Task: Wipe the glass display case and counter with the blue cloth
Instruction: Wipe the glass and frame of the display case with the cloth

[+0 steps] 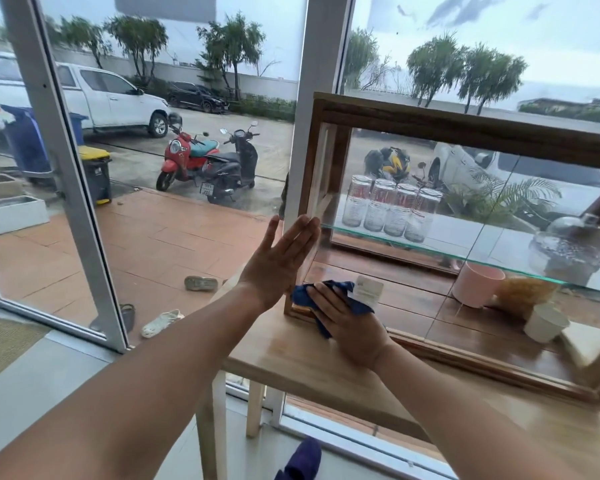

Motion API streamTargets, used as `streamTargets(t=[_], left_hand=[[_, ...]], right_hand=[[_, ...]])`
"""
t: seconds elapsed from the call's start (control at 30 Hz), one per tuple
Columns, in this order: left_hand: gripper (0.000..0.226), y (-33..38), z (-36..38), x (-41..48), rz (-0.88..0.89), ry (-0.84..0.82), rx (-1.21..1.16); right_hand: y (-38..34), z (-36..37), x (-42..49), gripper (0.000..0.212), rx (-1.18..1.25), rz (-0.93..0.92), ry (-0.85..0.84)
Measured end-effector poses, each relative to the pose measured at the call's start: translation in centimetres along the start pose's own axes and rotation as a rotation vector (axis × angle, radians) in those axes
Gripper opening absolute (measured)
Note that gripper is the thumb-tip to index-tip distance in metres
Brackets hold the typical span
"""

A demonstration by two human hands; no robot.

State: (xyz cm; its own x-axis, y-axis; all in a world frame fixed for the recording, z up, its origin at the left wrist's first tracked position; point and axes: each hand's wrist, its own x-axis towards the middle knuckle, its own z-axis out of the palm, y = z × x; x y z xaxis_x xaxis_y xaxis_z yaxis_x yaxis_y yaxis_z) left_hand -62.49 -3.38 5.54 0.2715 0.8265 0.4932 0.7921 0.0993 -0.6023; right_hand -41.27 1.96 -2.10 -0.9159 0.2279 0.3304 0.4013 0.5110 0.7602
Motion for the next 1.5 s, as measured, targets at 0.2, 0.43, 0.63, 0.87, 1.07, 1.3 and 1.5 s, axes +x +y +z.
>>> streamTargets(t=[0.2, 0.43, 0.63, 0.87, 1.07, 1.3, 1.5], left_hand=[[0.091, 1.4, -0.7, 0.4, -0.075, -0.108, -0.06], [0.087, 1.9, -0.8, 0.3, -0.11, -0.098, -0.098], [0.092, 2.8, -0.8, 0.7, -0.162, -0.137, -0.145], [0.088, 3.2, -1.3, 0.7, -0.203, -0.154, -0.149], [0.084, 3.1, -1.2, 0.6, -0.199, -0.142, -0.162], [0.089, 3.0, -1.6, -0.3, -0.125, -0.008, -0.197], [0.102, 2.4, -1.0, -0.1, -0.123, -0.061, -0.24]], right_hand=[[1.6, -1.1, -1.5, 0.053, -0.072, -0.144, -0.094], [5.5, -1.8, -10.3, 0.059, -0.041, -0.081, -0.164], [4.3, -2.1, -7.9, 0.055, -0.062, -0.067, -0.152], [3.2, -2.6, -4.7, 0.052, -0.054, -0.128, -0.125], [6.8, -2.5, -11.2, 0.057, -0.122, -0.156, -0.15], [11.5, -6.0, -10.6, 0.056, -0.125, 0.051, -0.1], [20.3, -9.4, -3.8, 0.056, -0.069, 0.541, 0.302]])
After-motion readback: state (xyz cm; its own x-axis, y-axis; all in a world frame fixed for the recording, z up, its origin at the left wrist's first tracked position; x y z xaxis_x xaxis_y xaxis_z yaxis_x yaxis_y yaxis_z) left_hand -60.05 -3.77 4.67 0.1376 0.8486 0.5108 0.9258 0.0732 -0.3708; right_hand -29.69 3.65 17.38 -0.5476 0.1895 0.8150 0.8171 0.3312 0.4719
